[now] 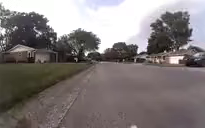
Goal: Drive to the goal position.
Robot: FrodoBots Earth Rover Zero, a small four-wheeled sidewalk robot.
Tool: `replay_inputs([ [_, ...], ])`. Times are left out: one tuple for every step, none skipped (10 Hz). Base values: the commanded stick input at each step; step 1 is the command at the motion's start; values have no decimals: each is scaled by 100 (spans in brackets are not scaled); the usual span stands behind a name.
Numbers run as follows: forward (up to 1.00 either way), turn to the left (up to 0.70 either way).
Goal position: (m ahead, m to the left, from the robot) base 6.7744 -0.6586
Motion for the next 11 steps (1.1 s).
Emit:
replay_inputs([
  [100,0],
  [100,0],
  [100,0],
  [100,0],
  [100,0],
  [100,0],
  [100,0],
  [100,-1],
  [100,-4],
  [100,-7],
  [100,-11],
])
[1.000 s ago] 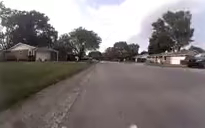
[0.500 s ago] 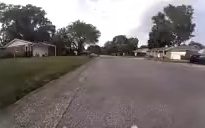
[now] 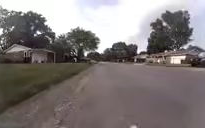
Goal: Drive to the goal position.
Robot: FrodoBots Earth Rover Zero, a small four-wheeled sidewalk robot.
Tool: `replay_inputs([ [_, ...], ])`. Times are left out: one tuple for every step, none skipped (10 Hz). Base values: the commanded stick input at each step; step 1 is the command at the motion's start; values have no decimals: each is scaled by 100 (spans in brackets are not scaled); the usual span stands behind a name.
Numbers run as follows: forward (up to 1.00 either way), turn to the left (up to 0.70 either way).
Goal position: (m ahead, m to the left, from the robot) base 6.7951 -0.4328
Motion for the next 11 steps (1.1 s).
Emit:
replay_inputs([
  [100,-14],
  [100,-18],
  [100,-21],
  [100,-25],
  [100,-28],
  [100,-32],
  [100,-10],
  [100,-5],
  [100,-3],
  [100,-1],
  [100,0],
])
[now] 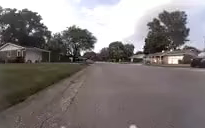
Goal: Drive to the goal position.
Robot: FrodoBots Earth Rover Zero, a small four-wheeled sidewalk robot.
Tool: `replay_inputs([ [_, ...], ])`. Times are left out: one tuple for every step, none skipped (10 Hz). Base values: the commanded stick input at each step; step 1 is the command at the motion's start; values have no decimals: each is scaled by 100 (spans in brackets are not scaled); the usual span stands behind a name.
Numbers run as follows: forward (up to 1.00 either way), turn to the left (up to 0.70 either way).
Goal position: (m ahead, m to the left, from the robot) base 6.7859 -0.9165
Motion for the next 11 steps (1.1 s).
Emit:
replay_inputs([
  [100,0],
  [100,0],
  [100,0],
  [100,0],
  [100,0],
  [100,0],
  [100,0],
  [100,0],
  [100,0],
  [100,0],
  [100,0],
])
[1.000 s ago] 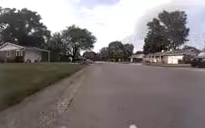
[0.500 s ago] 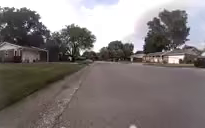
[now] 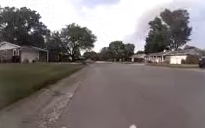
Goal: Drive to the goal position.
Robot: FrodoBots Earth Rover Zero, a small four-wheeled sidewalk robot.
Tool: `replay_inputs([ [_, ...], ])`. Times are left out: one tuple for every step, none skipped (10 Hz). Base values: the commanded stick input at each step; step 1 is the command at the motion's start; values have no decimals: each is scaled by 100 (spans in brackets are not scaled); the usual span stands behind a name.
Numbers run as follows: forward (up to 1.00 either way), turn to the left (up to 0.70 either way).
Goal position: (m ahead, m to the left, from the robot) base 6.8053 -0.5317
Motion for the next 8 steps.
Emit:
replay_inputs([
  [100,0],
  [100,0],
  [100,0],
  [100,0],
  [100,0],
  [100,0],
  [100,0],
  [100,0],
])
